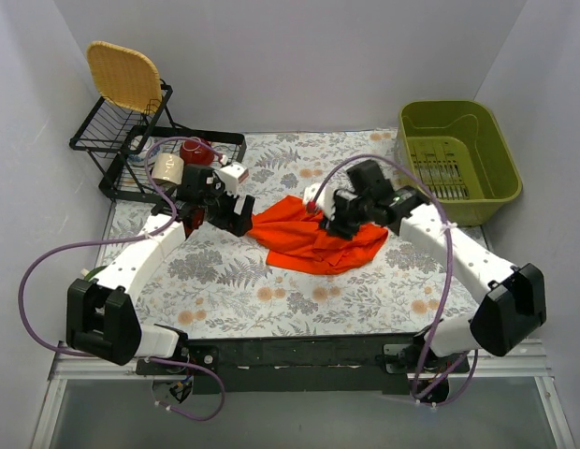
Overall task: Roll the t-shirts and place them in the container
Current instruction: Flatten out the T-shirt at the center of the board.
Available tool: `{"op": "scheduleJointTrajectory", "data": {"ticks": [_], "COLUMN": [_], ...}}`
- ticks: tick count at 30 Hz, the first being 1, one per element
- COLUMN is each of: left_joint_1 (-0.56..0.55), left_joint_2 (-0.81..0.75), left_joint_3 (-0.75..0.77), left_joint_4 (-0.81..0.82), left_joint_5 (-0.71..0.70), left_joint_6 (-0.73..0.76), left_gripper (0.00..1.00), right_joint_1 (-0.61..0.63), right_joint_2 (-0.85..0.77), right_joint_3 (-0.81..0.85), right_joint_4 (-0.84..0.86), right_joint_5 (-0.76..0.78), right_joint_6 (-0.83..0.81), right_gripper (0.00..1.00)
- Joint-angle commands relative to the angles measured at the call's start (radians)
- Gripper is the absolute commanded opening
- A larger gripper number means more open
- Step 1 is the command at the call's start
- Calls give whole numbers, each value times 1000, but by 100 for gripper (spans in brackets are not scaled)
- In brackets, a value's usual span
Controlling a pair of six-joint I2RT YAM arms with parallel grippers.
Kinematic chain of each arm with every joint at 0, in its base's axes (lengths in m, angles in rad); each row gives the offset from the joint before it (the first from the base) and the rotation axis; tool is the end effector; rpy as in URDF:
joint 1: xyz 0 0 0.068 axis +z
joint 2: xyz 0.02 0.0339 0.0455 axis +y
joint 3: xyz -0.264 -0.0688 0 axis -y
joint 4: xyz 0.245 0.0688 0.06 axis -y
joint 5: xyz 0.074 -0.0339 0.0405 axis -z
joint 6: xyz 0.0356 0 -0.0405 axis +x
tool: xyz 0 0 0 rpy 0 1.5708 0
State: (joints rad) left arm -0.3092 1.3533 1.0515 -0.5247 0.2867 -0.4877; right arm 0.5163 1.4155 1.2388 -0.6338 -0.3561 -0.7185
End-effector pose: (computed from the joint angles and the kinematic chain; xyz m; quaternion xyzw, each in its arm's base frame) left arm 0.2713 -0.0972 0.2762 -0.0304 0.9230 -0.2623 0.2801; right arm 0.2590 0.1613 0.3125 -0.5827 0.7072 0.1268 0.3799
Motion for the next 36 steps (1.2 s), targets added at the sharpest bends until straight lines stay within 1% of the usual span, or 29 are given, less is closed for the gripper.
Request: {"op": "scheduleJointTrajectory", "data": {"ticks": [1, 3, 5, 9, 12, 15, 18, 23, 25, 27, 28, 31, 32, 34, 35, 36], "left_joint_1": [12, 10, 10, 10, 12, 10, 10, 18, 21, 22, 22, 27, 28, 30, 28, 30], "left_joint_2": [-69, -94, -112, -164, -187, -206, -214, -192, -180, -160, -152, -122, -112, -71, -56, -36], "left_joint_3": [-36, -53, -67, -93, -111, -123, -131, -133, -127, -119, -117, -114, -113, -104, -99, -84], "left_joint_4": [15, 23, 25, 20, 20, 19, 20, 35, 46, 54, 57, 69, 74, 83, 84, 88], "left_joint_5": [43, 51, 55, 48, 52, 65, 69, 62, 69, 75, 75, 75, 77, 86, 88, 89], "left_joint_6": [-51, -63, -66, -68, -75, -84, -86, -94, -98, -103, -104, -106, -107, -109, -109, -109], "left_gripper": [88, 89, 89, 89, 90, 91, 91, 91, 92, 92, 92, 92, 92, 92, 91, 91], "right_joint_1": [215, 290, 320, 343, 343, 343, 337, 309, 298, 281, 277, 257, 249, 243, 237, 232], "right_joint_2": [6, 43, 112, 247, 311, 356, 369, 378, 382, 378, 378, 379, 379, 384, 382, 376], "right_joint_3": [-82, -81, -41, 49, 100, 116, 96, 77, 67, 47, 45, 44, 44, 47, 51, 63], "right_joint_4": [-69, -67, -53, -35, -32, -40, -44, -101, -86, -44, -35, 2, 6, 14, 16, 14], "right_joint_5": [-9, 25, 48, 114, 152, 210, 262, 279, 293, 322, 330, 351, 352, 352, 352, 352], "right_joint_6": [-280, -326, -370, -433, -467, -510, -550, -561, -546, -539, -538, -526, -521, -509, -489, -478], "right_gripper": [50, 52, 53, 54, 54, 54, 53, 53, 54, 52, 50, 40, 32, 21, 12, 9]}}
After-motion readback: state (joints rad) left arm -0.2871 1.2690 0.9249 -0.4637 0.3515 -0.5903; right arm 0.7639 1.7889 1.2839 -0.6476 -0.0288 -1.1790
